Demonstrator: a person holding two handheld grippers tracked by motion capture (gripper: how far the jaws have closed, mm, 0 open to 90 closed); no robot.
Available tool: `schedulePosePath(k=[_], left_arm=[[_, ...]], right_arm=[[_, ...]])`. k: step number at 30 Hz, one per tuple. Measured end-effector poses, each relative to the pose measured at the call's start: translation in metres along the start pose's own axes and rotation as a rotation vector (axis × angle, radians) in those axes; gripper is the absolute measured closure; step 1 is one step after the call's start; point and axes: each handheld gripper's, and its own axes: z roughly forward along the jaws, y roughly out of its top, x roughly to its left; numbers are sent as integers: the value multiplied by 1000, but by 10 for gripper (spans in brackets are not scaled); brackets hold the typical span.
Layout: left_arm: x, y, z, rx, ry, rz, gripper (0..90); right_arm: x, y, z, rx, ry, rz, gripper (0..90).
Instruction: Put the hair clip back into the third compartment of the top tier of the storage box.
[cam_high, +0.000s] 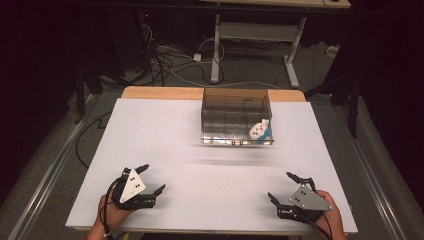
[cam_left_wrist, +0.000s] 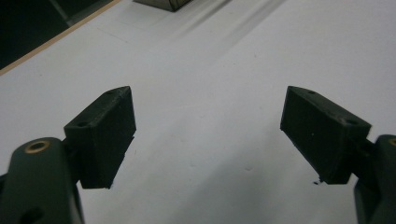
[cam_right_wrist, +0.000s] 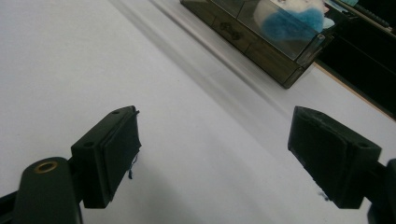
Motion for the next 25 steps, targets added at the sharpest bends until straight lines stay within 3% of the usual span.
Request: schedulePosePath(k=[17, 25], left_arm=[[-2, -1, 4, 16, -18, 9, 176], [1, 2, 9, 21, -18, 4, 176]], right_arm=[[-1, 0, -1, -2, -8, -1, 170], [-4, -3, 1, 6, -7, 25, 170]])
